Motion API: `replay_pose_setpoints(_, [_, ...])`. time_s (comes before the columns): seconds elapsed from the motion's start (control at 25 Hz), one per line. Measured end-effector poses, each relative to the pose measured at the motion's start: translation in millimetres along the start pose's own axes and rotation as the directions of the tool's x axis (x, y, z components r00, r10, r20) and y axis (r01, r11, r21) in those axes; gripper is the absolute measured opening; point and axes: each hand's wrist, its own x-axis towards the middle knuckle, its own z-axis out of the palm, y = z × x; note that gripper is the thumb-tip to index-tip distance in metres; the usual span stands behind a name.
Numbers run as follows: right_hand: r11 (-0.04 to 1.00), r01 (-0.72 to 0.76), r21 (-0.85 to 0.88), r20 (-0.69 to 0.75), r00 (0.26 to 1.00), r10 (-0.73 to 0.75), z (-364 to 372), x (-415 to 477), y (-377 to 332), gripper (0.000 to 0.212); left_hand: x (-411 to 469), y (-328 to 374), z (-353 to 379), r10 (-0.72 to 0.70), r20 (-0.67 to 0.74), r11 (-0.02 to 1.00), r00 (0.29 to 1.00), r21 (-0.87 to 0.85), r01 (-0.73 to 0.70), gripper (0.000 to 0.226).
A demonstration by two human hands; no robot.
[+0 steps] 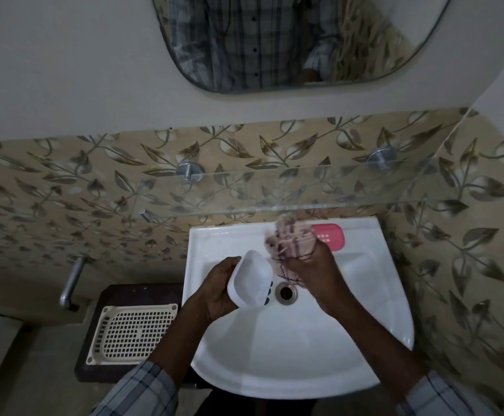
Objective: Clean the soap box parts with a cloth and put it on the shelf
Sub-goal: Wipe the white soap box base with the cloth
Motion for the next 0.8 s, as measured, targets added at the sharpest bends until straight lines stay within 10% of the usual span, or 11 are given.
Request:
replay_pose_setpoints(0.12, [0.736,0.461,-0.497,0.324,0.885,-0.335,30,-24,24,0.044,11,5,5,0.004,-0.051,0.999,0.999,-0.050,-0.006,0.048])
replay_pose_setpoints(0.28, [0.204,0.950,-0.238,0.878,0.300,-0.374,1,2,44,0.057,0,5,7,-0.080,0.025,0.995,0.996,0.064,0.078,0.047])
replay_pose_setpoints(0.36, [-0.001,0.983,-0.186,0.927,0.175,-0.332,-23,38,34,0.054,-5,8,3,-0.104,0.054,0.985,0.993,0.144,0.096,0.042])
replay_pose_setpoints(0.44, [-0.016,0.962,-0.274,0.894,0.249,-0.374,-21,46,38,0.051,-4,12,5,-0.096,0.024,0.985,0.995,0.146,0.092,0.041])
replay_pose_setpoints(0.64, [0.355,0.790,-0.500,0.636,0.613,-0.469,18,-4,63,0.039,5,0,15,0.199,-0.234,0.956,0.952,0.261,-0.136,0.037])
replay_pose_setpoints(0.72, [0.699,0.412,-0.585,0.417,0.892,-0.176,39,-20,55,0.025,5,-16,17,0.302,-0.355,0.910,0.885,0.385,-0.156,0.031])
replay_pose_setpoints(0.8, [0.954,-0.194,-0.227,0.129,0.965,0.227,54,-19,41,0.018,7,-29,14,0.528,-0.204,0.766,0.825,0.535,-0.357,0.037])
